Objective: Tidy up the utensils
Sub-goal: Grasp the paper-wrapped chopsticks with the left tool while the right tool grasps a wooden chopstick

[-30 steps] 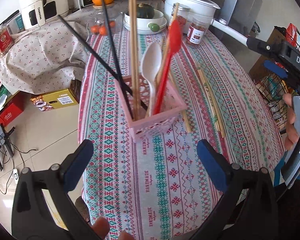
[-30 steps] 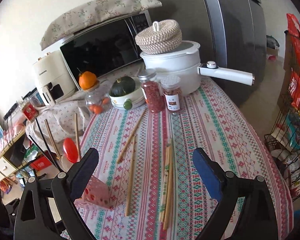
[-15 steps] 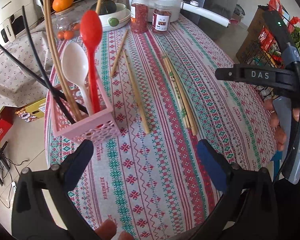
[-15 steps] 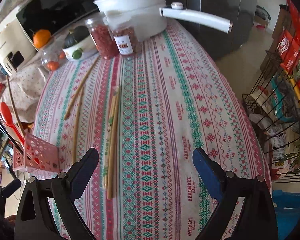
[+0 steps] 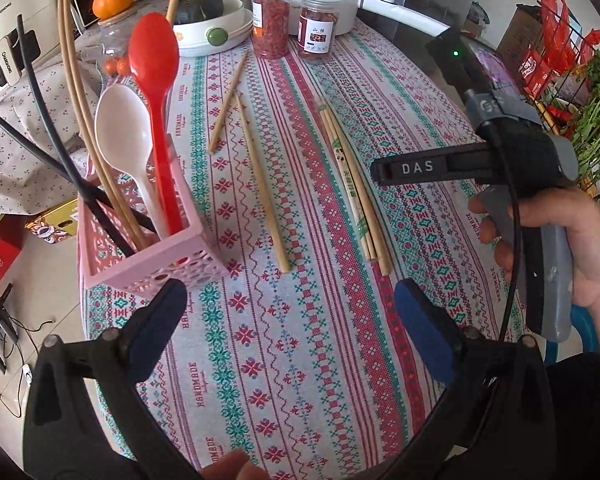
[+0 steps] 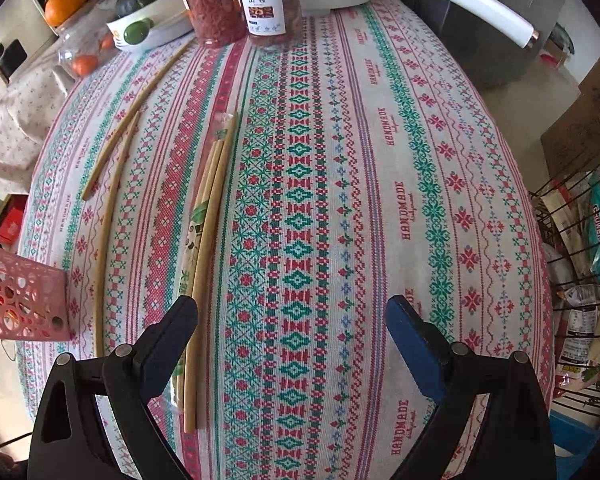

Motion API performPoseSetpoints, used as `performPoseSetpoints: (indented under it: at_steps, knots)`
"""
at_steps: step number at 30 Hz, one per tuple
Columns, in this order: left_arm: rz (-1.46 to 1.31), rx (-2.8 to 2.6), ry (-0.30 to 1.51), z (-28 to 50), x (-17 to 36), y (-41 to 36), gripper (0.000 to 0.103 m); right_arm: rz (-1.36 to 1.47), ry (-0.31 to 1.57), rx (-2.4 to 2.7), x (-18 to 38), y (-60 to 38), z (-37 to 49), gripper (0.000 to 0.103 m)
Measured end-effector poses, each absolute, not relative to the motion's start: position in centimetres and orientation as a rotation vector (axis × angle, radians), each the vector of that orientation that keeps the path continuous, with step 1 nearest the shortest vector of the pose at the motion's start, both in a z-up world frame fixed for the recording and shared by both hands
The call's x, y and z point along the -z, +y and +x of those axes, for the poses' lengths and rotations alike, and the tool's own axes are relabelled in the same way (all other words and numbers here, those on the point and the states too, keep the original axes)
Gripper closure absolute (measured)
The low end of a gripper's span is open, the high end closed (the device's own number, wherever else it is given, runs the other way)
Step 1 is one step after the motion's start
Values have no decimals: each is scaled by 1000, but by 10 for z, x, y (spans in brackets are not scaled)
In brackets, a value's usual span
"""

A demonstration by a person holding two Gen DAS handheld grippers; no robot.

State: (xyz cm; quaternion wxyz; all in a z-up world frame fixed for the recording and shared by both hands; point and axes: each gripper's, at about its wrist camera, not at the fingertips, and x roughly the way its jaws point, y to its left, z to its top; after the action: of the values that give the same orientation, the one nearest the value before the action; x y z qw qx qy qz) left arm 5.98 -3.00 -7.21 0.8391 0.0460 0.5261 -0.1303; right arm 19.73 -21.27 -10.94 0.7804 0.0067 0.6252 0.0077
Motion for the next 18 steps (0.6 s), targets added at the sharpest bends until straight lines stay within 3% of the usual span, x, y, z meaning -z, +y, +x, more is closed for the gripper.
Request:
performPoseSetpoints:
  at_steps: [12, 14, 18]
  knots:
    - [104, 261, 1119, 60, 74, -23, 0, 8, 1362, 22, 129, -193, 220, 8]
    - [104, 257, 1118, 60, 74, -22, 0, -15, 1358, 43, 129, -194, 221, 12]
    - [111, 260, 1115, 59, 75, -22, 0, -33, 1332, 55, 123, -204, 218, 31]
